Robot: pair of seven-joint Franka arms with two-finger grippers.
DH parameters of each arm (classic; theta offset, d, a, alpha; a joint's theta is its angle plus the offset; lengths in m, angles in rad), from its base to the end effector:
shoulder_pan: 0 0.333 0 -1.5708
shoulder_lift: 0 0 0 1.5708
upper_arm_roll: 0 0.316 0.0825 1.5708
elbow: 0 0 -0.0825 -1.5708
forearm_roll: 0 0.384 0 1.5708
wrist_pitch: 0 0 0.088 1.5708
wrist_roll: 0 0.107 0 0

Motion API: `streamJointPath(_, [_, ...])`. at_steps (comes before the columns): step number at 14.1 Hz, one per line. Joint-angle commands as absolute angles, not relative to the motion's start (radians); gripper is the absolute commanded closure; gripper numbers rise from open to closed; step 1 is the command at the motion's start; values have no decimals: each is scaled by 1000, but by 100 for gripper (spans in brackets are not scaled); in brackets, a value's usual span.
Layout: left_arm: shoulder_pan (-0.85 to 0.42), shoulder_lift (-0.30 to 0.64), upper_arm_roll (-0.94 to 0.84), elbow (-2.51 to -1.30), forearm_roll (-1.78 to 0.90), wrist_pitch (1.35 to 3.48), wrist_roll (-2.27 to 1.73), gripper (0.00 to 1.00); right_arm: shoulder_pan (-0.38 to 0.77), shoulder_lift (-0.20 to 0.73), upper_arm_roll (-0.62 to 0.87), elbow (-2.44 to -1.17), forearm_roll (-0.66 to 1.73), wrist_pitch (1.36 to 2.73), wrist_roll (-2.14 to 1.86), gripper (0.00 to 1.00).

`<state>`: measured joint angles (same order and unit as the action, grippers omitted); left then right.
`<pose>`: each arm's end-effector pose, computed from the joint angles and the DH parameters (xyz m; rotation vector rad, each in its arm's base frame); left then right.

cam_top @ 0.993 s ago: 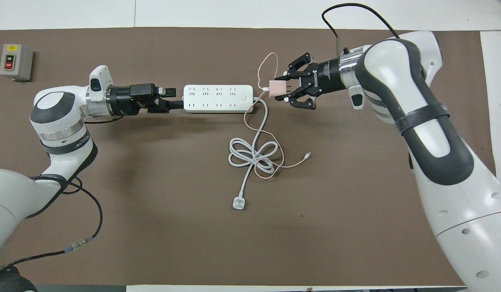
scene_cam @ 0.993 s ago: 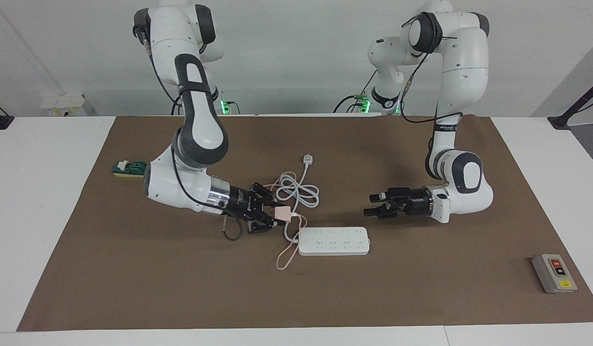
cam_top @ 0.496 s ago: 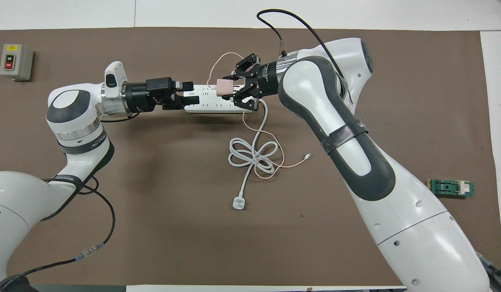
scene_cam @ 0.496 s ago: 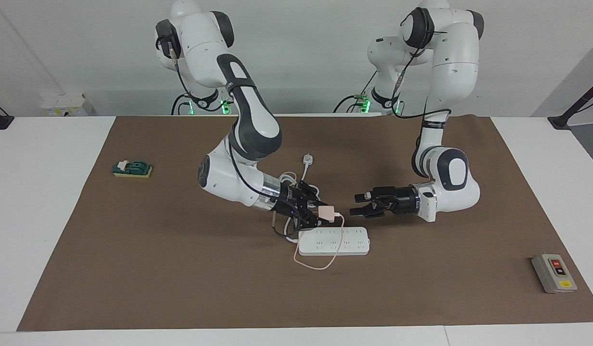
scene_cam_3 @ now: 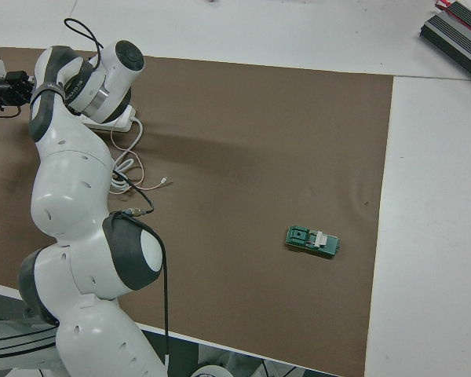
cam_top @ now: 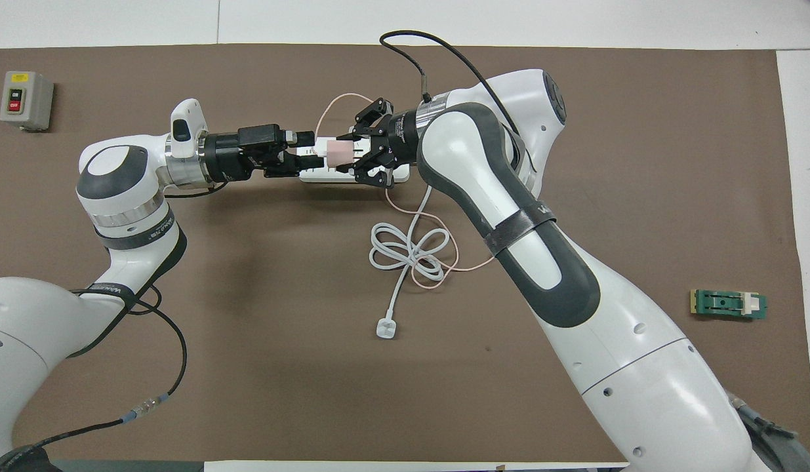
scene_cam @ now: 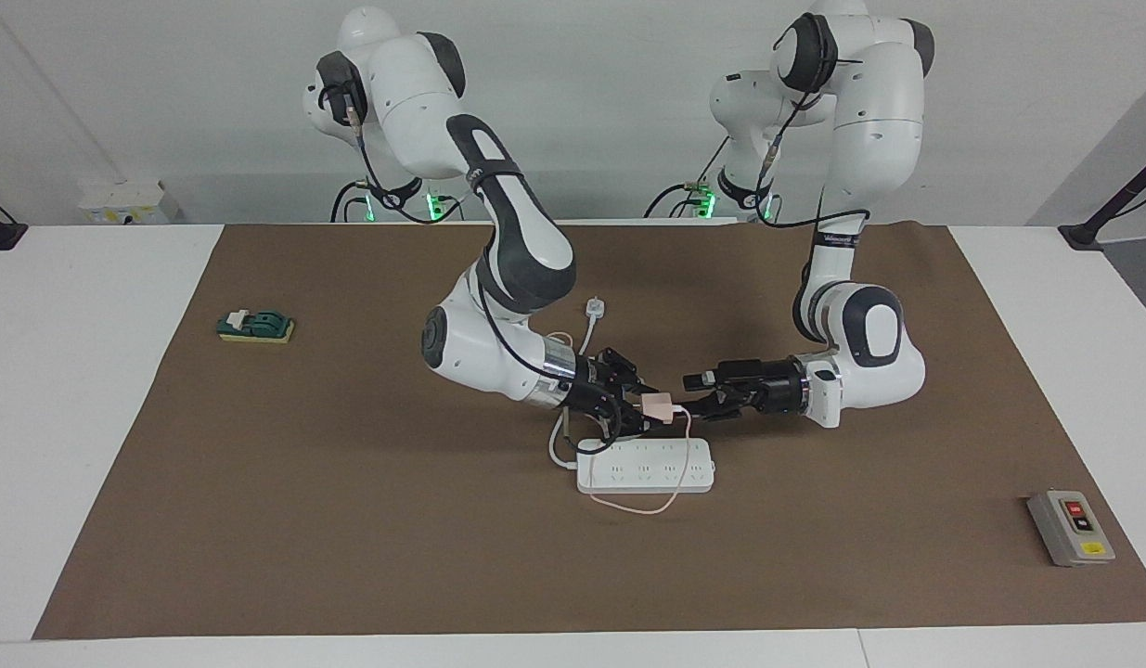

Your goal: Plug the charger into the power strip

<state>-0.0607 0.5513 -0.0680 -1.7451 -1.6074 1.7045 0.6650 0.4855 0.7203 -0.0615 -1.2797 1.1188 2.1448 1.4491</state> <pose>0.6402 -0.1723 0.3052 1.5960 0.0544 -0.0444 0.6770 0.3611 0.3588 -1.6458 1.6725 0.8524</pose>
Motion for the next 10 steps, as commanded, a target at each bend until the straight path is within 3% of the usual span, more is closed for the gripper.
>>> streamJointPath(1, [-68,535,-58,-1770,-1631,1715,669,0,494,741,-64,-1246,1137,2155,1466,100])
streamJointPath(10, [-71,540,-57,-1772,-1629,1717,695,0,495,753,-51,-1210,1140,2171,1476,100])
